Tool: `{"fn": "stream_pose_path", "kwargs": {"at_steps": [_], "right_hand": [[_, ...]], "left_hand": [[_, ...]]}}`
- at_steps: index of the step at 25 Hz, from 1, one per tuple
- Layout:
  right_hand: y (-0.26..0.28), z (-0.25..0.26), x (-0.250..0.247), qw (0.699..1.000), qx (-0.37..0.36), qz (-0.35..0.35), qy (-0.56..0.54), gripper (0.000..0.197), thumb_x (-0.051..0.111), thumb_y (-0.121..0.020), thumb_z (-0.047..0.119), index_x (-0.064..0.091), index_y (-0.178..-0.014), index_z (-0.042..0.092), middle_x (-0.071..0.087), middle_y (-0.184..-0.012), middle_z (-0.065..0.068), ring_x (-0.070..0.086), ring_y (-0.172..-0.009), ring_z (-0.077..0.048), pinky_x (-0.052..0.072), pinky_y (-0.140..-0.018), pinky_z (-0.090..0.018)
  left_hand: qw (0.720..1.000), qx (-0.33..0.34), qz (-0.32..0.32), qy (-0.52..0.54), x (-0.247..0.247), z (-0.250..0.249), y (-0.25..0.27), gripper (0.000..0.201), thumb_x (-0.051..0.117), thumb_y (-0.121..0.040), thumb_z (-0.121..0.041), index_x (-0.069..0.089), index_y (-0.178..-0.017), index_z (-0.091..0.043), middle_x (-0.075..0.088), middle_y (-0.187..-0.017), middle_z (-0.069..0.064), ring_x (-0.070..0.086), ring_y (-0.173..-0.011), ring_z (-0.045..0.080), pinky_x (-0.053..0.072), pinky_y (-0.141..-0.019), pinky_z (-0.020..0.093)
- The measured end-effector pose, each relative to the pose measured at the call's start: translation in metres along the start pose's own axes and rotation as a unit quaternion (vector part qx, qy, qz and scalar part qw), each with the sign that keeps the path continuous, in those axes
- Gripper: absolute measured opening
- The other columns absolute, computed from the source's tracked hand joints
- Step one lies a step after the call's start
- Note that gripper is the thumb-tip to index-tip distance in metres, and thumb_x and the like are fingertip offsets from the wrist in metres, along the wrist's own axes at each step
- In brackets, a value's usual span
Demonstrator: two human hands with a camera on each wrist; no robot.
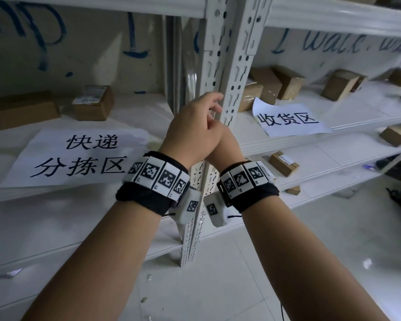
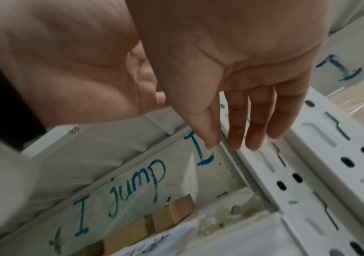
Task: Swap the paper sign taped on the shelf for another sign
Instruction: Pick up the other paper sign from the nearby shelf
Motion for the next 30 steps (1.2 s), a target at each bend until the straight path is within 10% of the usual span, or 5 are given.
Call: {"fn": "stream_pose_path", "kwargs": {"at_steps": [6,12,30], "right_hand": [[0.015,-0.06,-0.05,0.992,0.077,-0.066,-0.072,0.021,0.054,-0.094,0.013,0.074,-0.096,0.018,0.071,-0.09,-0.003,0.069,-0.093,-0.029,0.048,-0.073,-0.033],[0.035,-0.15,-0.095,0.965,0.144,-0.148,-0.164,0.035,0.062,-0.09,0.016,0.08,-0.116,0.03,0.08,-0.104,0.007,0.073,-0.1,-0.017,0.061,-0.087,-0.038],[0.059,-0.4,-0.2,0.928,0.15,-0.247,-0.235,0.033,0.066,-0.09,0.01,0.079,-0.107,0.035,0.073,-0.114,0.015,0.069,-0.101,-0.007,0.062,-0.086,-0.039]], "left_hand": [[1.0,0.016,-0.004,0.021,0.037,-0.014,-0.013,0.039,0.054,-0.094,-0.016,0.066,-0.131,-0.024,0.069,-0.124,-0.011,0.065,-0.115,0.01,0.058,-0.099,0.041],[1.0,0.022,0.013,-0.005,0.103,-0.051,-0.034,0.039,0.058,-0.096,-0.009,0.066,-0.132,-0.022,0.069,-0.13,-0.008,0.064,-0.118,0.009,0.056,-0.103,0.041],[0.983,-0.069,-0.042,-0.165,0.303,-0.135,-0.1,0.029,0.063,-0.1,-0.023,0.064,-0.129,-0.021,0.065,-0.134,-0.002,0.062,-0.121,0.019,0.056,-0.097,0.037]]}}
Point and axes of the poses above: each hand's wrist, its own y-axis away from the middle knuckle, its own x-axis out of the palm, z = x × y, the point moved 10 cm from there along -y, towards the middle knuckle
